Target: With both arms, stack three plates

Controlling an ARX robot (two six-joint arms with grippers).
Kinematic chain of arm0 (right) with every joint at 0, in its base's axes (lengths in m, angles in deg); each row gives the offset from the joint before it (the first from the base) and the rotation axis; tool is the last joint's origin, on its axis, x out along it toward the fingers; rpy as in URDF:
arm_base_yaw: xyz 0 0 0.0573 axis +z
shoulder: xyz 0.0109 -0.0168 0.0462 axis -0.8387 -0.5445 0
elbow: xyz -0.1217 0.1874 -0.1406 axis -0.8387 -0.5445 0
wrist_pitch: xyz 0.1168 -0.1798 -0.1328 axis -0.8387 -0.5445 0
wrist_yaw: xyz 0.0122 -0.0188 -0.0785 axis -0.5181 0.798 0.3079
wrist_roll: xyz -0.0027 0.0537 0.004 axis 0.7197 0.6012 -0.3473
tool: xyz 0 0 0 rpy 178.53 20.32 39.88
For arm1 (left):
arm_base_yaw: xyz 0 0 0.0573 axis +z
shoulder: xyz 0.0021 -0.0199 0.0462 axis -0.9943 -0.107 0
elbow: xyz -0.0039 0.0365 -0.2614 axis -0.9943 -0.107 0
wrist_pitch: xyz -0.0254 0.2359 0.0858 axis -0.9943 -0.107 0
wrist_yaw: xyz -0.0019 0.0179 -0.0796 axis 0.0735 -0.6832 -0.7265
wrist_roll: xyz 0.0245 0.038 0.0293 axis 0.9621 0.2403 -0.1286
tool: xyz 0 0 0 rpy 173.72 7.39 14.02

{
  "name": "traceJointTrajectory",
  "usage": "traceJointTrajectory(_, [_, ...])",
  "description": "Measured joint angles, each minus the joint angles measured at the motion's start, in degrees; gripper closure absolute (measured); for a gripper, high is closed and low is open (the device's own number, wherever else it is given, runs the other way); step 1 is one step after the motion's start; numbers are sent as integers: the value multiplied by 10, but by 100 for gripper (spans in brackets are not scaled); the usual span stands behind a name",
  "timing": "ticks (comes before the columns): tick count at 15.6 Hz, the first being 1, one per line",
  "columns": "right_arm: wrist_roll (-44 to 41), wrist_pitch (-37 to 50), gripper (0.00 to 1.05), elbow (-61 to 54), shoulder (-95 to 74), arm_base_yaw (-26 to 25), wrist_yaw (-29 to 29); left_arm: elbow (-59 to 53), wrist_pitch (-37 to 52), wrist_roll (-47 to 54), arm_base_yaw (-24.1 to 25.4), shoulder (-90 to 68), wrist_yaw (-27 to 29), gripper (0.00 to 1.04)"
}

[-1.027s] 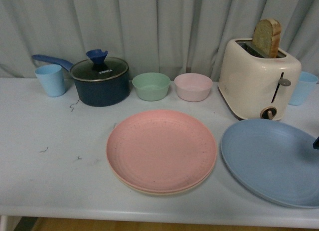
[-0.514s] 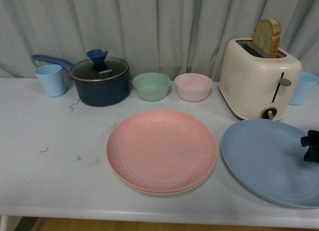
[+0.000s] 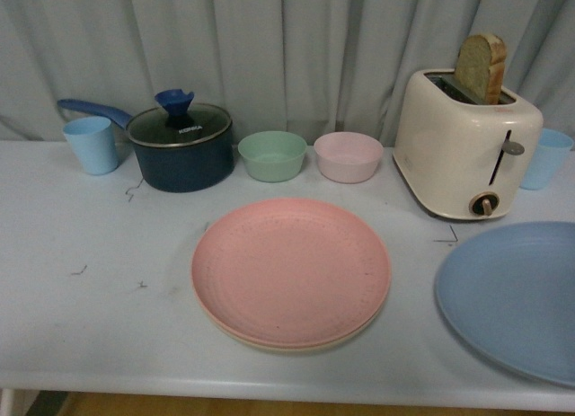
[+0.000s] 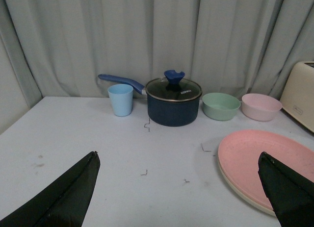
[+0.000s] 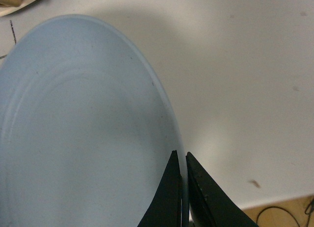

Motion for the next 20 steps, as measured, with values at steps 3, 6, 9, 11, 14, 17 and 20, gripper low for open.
traceJointTrajectory(3, [-7, -29, 102, -10, 117, 11, -45, 0, 0, 0, 0, 0, 0, 7])
traceJointTrajectory(6, [16, -11, 102, 9, 155, 60, -69, 0, 0, 0, 0, 0, 0, 7])
traceJointTrajectory(9, [57, 36, 102, 24, 140, 129, -67, 0, 0, 0, 0, 0, 0, 7])
traceJointTrajectory(11, [88, 67, 102, 38, 103, 185, -62, 0, 0, 0, 0, 0, 0, 7])
traceJointTrajectory(14, [144, 102, 102, 80, -4, 278, -48, 0, 0, 0, 0, 0, 0, 7])
traceJointTrajectory(17, [183, 130, 102, 98, -67, 310, -32, 0, 0, 0, 0, 0, 0, 7])
traceJointTrajectory(20, [200, 139, 102, 105, -87, 325, -26, 0, 0, 0, 0, 0, 0, 7])
